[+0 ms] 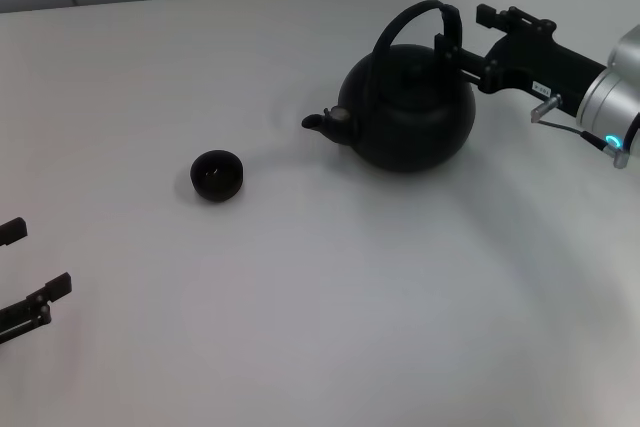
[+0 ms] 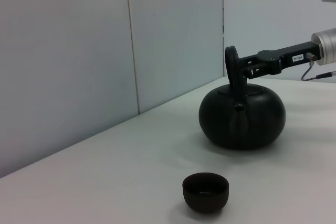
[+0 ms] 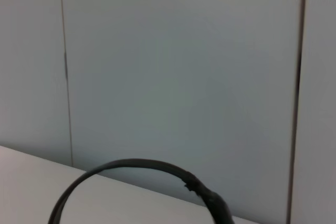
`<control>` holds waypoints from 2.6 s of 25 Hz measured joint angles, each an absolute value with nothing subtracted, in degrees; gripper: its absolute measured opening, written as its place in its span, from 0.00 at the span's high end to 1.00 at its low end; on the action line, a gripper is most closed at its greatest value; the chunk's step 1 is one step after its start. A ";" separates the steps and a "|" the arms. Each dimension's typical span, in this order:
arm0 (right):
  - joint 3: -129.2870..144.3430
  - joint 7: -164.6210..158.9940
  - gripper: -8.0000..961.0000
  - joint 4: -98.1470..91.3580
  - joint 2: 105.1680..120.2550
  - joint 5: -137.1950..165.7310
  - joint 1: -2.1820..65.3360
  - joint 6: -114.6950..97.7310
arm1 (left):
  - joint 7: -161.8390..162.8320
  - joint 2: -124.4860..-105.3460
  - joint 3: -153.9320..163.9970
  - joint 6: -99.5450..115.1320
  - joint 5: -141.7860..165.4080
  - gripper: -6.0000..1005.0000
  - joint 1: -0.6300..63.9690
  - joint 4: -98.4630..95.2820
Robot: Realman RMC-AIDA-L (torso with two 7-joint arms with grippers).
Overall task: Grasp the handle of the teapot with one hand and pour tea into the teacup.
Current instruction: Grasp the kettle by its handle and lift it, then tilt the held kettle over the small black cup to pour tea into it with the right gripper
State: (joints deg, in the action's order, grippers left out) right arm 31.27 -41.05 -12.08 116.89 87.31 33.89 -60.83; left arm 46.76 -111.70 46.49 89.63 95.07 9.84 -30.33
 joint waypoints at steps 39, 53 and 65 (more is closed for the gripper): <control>32.09 -39.06 0.85 -12.33 118.05 87.37 35.39 -59.66 | 47.07 -111.79 45.70 89.48 94.78 0.20 10.03 -30.32; 31.99 -43.06 0.92 -13.10 117.50 83.30 37.59 -60.64 | 46.93 -111.93 45.70 89.47 95.09 0.20 10.10 -29.98; 40.74 -46.12 0.92 -13.22 115.51 83.60 45.27 -55.06 | 46.77 -112.21 45.97 89.61 95.10 0.20 10.02 -29.88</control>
State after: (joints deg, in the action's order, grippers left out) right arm 40.75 -46.12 -13.22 115.51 83.60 45.27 -55.06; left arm 46.77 -112.21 45.97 89.61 95.10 10.02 -29.88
